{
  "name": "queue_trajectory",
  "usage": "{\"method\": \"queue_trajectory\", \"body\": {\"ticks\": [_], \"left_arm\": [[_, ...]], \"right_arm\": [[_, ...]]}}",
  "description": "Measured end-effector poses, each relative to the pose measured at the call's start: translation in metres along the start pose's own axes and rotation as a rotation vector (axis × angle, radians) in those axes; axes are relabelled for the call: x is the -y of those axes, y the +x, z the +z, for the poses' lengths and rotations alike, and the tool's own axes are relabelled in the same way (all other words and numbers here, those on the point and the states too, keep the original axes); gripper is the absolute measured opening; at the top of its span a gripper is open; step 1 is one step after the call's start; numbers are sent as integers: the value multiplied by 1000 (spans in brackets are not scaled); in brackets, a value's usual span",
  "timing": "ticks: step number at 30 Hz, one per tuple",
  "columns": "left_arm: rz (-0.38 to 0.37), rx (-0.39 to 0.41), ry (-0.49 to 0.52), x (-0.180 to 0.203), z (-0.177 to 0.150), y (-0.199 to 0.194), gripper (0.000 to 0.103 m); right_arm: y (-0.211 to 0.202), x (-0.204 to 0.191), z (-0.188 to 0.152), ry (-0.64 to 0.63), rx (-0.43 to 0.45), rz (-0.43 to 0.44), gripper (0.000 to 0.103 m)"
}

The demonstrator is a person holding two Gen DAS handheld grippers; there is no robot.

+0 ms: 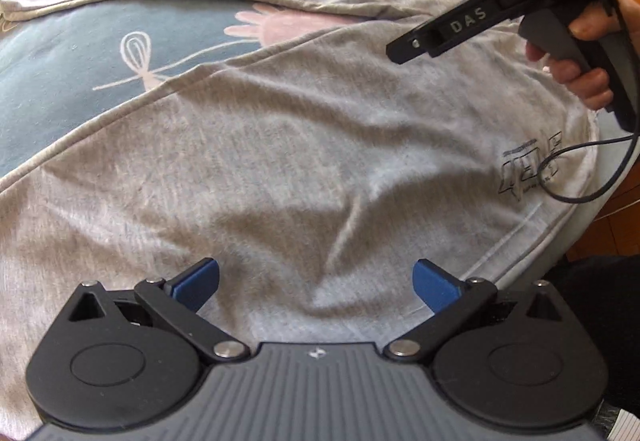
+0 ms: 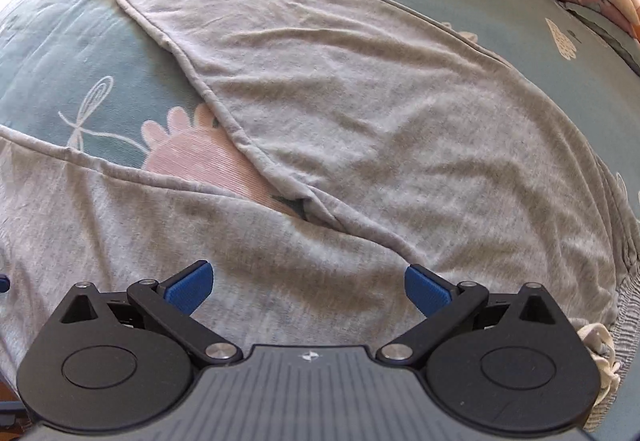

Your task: Fold clothes

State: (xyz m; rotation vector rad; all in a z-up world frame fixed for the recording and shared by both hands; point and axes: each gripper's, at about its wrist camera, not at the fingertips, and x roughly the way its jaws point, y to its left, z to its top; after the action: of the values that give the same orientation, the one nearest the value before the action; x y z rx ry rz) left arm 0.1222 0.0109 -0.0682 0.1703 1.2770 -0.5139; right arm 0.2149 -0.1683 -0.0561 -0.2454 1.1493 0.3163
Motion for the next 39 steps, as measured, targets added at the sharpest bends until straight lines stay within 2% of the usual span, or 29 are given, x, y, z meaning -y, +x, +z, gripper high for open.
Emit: {"method": "queue_trajectory", "body": {"ticks": [3, 7, 11, 15, 19, 21, 22, 25, 27, 28, 30, 33, 39], "left_arm": [[33, -49, 57, -7, -16, -1, 102], [46, -129, 12, -27, -39, -14, 102], [100, -40, -38, -54, -42, -30, 102], [127, -28, -117, -79, -54, -21, 102], [167, -44, -73, -80, -75, -30, 102], [167, -59, -108, -89, -80, -35, 102], [171, -59, -126, -93, -81, -40, 102], [134, 43, -139, -102, -77, -58, 102], [76, 85, -133, -104, -74, -62, 102], [47, 86, -127, -105, -75, -60, 102], [-2, 31, -119, -106, -83, -45, 102], [15, 11, -31, -99, -97, -44, 102], [37, -7, 63, -101, -114, -56, 102]], "right_arm": [[-1, -23, 3, -56, 10, 23, 103], [-7, -44, 10, -113, 37, 33, 103], [-8, -62, 19, -133, 42, 67, 103], [-8, -86, 24, -169, 32, 97, 103], [-10, -103, 25, -222, 36, 114, 103], [-12, -113, 26, -253, 38, 140, 103], [-13, -121, 25, -277, 37, 166, 103], [-21, -146, 20, -373, 32, 278, 103], [-24, -163, 14, -421, -12, 393, 103], [-25, -171, 11, -445, -35, 451, 103], [-28, -188, 5, -491, -80, 566, 103], [-24, -209, -4, -475, -212, 716, 103], [-18, -240, -30, -481, -259, 693, 103]]}}
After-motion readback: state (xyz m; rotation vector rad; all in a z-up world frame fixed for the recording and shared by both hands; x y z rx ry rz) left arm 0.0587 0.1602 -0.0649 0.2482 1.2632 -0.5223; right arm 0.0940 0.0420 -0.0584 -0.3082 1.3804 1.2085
